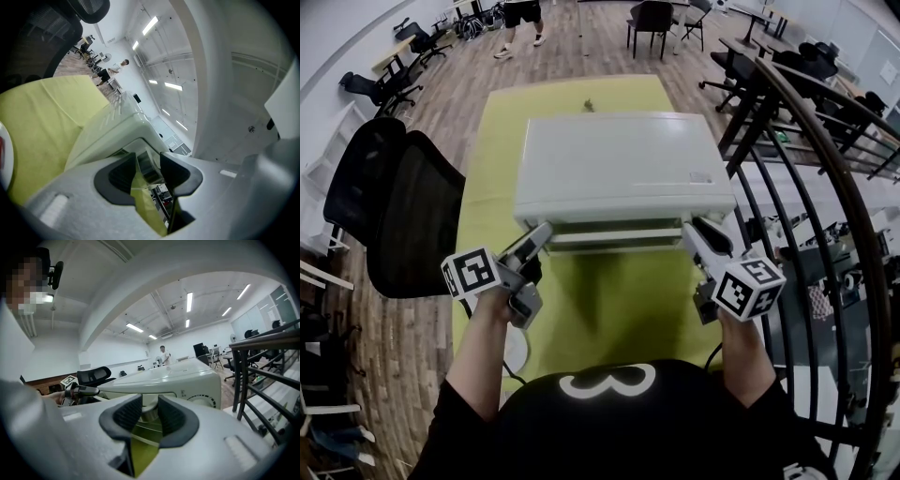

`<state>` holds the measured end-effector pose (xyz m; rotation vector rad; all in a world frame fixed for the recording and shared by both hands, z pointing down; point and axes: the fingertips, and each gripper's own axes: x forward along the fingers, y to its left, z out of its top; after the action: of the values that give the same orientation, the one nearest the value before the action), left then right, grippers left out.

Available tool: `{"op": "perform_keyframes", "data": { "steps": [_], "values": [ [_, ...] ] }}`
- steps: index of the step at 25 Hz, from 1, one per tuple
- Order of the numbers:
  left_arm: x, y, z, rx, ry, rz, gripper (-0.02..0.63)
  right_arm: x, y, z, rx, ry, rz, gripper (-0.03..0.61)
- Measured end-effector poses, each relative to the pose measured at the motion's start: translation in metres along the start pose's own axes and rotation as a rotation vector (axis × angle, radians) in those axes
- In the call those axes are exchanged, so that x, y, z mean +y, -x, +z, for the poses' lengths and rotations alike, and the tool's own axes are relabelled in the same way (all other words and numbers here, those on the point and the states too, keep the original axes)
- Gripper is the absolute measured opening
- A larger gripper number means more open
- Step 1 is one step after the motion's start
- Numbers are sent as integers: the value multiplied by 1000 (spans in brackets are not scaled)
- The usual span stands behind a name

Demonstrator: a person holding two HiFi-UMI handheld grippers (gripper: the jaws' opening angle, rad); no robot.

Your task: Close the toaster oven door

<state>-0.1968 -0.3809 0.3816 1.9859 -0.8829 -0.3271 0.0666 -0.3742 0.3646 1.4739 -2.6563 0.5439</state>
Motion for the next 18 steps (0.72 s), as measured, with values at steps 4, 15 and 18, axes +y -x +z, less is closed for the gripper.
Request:
{"op": "perform_keyframes", "data": {
  "steps": [4, 15, 18],
  "values": [
    [-2, 8, 2, -12, -63, 25, 149, 3, 6, 4, -17, 87, -21, 107],
    [-72, 56, -30, -68, -493, 52, 65, 77, 55, -7, -26, 145, 139, 84],
    [-94, 65, -55, -60, -622, 66, 38, 105, 70, -16, -37, 130, 197, 15]
  ]
}}
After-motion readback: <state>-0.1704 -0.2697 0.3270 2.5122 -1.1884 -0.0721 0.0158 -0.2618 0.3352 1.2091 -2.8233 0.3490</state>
